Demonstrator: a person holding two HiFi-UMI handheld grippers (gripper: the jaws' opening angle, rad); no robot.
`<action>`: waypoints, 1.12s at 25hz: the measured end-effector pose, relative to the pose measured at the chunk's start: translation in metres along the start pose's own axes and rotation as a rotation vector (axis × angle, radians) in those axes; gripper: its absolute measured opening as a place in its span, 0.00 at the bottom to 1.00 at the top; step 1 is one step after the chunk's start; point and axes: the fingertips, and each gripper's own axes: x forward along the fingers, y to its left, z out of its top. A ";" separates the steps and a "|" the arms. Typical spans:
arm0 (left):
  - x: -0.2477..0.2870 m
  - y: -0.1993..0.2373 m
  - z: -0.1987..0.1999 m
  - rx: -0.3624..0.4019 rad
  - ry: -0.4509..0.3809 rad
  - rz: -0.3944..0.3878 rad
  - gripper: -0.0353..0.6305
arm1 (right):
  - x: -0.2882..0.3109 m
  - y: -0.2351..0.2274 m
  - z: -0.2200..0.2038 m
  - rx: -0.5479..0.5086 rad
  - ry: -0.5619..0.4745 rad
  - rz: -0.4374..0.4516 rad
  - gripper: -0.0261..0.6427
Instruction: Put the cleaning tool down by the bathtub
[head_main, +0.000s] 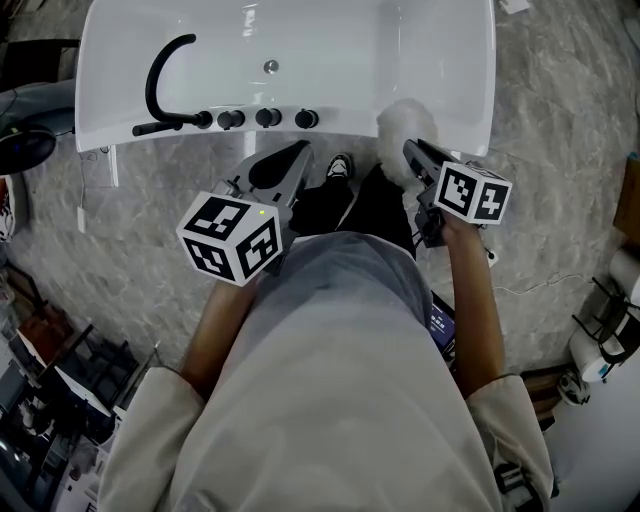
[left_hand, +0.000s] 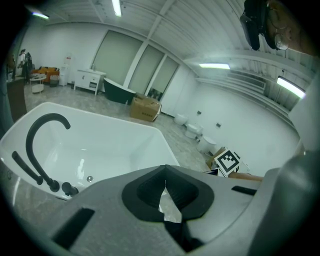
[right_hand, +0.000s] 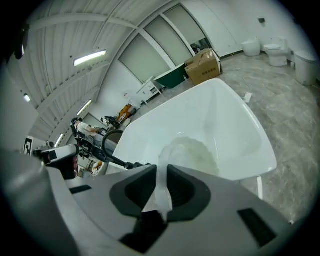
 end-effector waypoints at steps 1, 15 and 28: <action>0.000 0.000 0.000 0.001 0.001 0.000 0.06 | 0.002 -0.001 -0.001 -0.006 0.006 -0.002 0.13; 0.000 0.012 -0.009 -0.016 0.026 0.036 0.06 | 0.047 -0.015 -0.003 -0.079 0.057 0.011 0.13; -0.004 0.021 -0.016 -0.026 0.050 0.063 0.06 | 0.080 -0.043 -0.015 -0.061 0.083 -0.034 0.13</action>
